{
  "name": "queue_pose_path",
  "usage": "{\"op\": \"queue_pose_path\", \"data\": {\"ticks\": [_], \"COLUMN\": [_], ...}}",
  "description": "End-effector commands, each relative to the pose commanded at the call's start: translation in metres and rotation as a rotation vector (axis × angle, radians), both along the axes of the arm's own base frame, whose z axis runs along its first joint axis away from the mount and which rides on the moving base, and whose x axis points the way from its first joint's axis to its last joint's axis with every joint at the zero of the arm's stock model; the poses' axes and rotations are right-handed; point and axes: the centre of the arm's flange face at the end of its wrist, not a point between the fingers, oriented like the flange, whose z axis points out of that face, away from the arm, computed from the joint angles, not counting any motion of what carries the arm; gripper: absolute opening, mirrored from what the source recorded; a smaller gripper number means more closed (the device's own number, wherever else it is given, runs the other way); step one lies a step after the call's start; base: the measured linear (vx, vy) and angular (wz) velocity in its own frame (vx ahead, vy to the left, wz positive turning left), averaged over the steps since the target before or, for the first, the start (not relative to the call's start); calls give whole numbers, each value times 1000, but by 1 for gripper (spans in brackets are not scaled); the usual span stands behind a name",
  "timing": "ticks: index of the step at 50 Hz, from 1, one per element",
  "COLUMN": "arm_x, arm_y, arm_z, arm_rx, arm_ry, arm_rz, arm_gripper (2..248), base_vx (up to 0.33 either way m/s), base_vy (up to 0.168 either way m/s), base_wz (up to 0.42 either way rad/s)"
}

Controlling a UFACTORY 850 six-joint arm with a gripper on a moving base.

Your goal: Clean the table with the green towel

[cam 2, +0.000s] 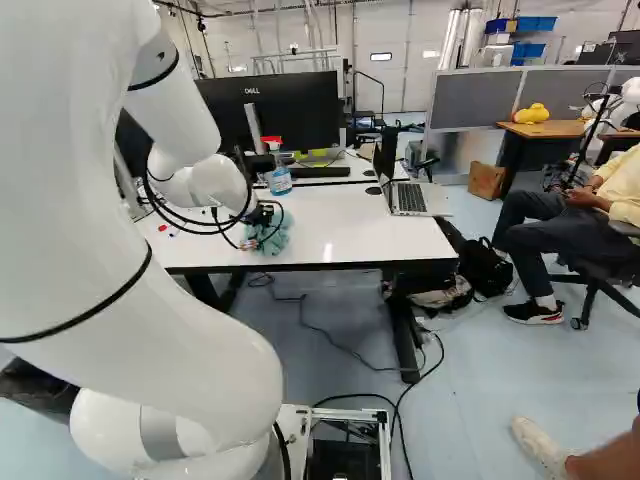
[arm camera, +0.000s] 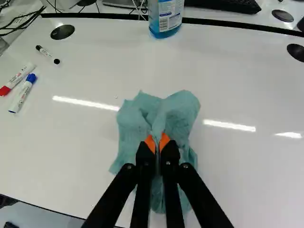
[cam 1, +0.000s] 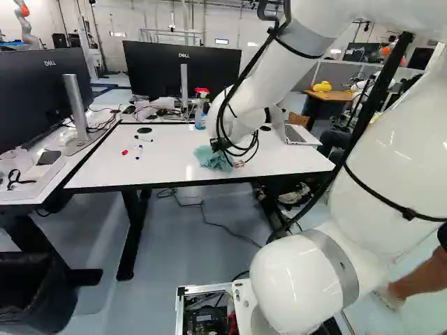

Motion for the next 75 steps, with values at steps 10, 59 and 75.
{"op": "queue_pose_path", "data": {"ticks": [10,59,75], "arm_x": [2,-3,-3], "arm_y": [0,0,0], "arm_z": [-5,-9,-9], "arm_rx": [-2,-16,-16], "arm_ry": [12,81,81], "arm_rz": [0,1,1], "arm_gripper": [30,30,30], "base_vx": [0,0,0], "base_vy": [0,0,0], "base_wz": [0,0,0]}}
